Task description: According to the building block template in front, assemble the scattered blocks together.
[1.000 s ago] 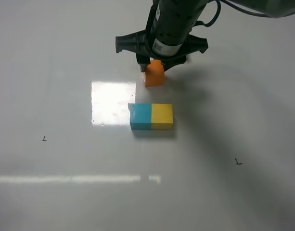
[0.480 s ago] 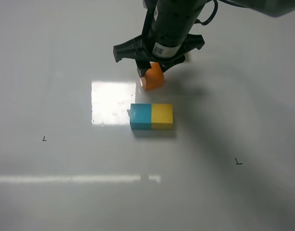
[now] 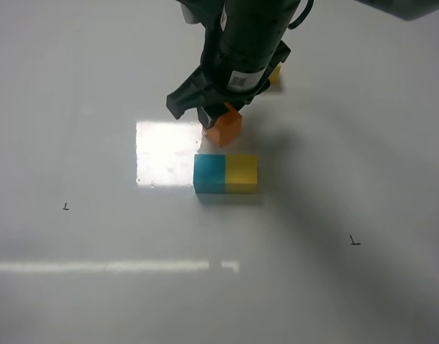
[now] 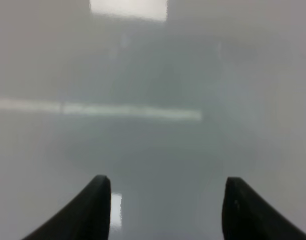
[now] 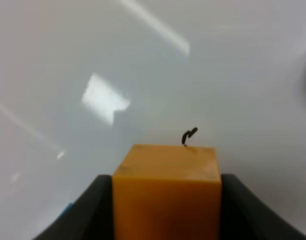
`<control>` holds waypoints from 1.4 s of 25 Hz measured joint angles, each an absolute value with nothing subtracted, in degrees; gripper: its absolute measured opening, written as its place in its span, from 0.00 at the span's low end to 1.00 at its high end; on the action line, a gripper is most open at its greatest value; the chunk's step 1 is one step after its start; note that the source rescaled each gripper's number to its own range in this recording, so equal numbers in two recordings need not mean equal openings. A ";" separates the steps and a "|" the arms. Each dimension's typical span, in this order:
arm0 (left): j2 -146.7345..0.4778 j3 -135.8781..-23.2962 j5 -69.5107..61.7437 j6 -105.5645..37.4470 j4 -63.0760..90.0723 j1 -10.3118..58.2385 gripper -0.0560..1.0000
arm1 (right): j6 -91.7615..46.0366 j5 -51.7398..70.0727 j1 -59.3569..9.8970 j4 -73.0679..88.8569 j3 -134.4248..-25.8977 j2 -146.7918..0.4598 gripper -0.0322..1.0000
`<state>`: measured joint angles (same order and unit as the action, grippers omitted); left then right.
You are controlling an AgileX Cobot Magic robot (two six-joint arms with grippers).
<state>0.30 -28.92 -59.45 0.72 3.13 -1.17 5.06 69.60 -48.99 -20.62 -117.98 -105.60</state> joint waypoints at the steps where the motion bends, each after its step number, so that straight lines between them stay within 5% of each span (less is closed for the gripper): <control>1: 0.30 -28.92 -59.45 0.72 3.13 -1.17 0.28 | 3.68 69.72 -49.15 -20.08 -117.98 -105.60 0.42; 35: 0.30 -28.92 -59.45 0.72 3.13 -1.17 0.28 | -27.62 70.12 -52.22 -16.53 -117.98 -105.60 0.42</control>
<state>0.30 -28.92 -59.45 0.72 3.13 -1.17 -27.62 70.12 -52.22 -16.53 -117.98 -105.60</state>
